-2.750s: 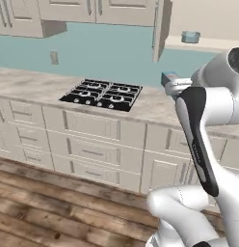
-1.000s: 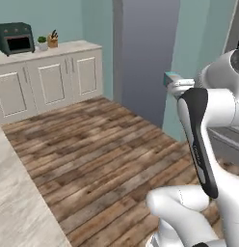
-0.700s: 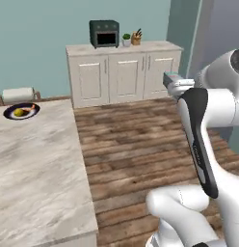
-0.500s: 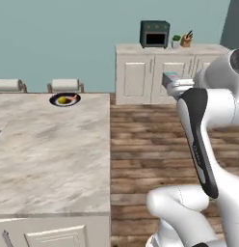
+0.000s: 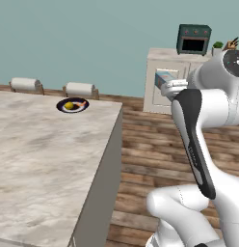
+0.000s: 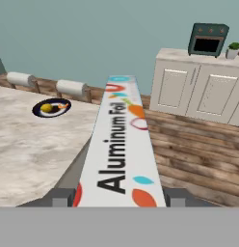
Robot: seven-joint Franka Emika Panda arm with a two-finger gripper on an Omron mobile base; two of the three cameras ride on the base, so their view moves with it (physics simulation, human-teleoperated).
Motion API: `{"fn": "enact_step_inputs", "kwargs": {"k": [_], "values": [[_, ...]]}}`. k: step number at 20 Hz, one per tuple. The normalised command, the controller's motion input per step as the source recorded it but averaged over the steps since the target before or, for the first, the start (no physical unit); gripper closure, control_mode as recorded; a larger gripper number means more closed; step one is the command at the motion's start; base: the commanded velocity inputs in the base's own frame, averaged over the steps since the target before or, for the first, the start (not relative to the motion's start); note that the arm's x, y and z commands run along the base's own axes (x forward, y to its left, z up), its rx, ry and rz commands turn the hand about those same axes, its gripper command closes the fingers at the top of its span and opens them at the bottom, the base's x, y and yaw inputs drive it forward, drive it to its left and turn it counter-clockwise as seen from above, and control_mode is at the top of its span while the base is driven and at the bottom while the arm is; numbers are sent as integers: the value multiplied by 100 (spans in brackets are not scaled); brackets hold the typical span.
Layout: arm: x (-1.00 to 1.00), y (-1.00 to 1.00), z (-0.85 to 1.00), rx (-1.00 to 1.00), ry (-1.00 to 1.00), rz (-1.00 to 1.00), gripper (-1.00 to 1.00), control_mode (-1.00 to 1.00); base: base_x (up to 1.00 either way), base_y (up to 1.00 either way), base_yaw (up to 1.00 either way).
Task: Retrieve the tupperware and aluminum foil from the cabinet and place them on the dining counter near the plate with lemon and shrimp to prepare for storing leftovers.
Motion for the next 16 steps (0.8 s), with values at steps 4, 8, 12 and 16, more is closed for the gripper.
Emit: {"fn": "enact_step_inputs", "kwargs": {"k": [4,8,12,16], "values": [[0,0,0,0,0,0,100,100,100,-100,19],[0,0,0,0,0,0,100,100,100,-93,32],[0,0,0,0,0,0,100,100,100,-80,41],[0,0,0,0,0,0,100,100,100,-78,45]]}}
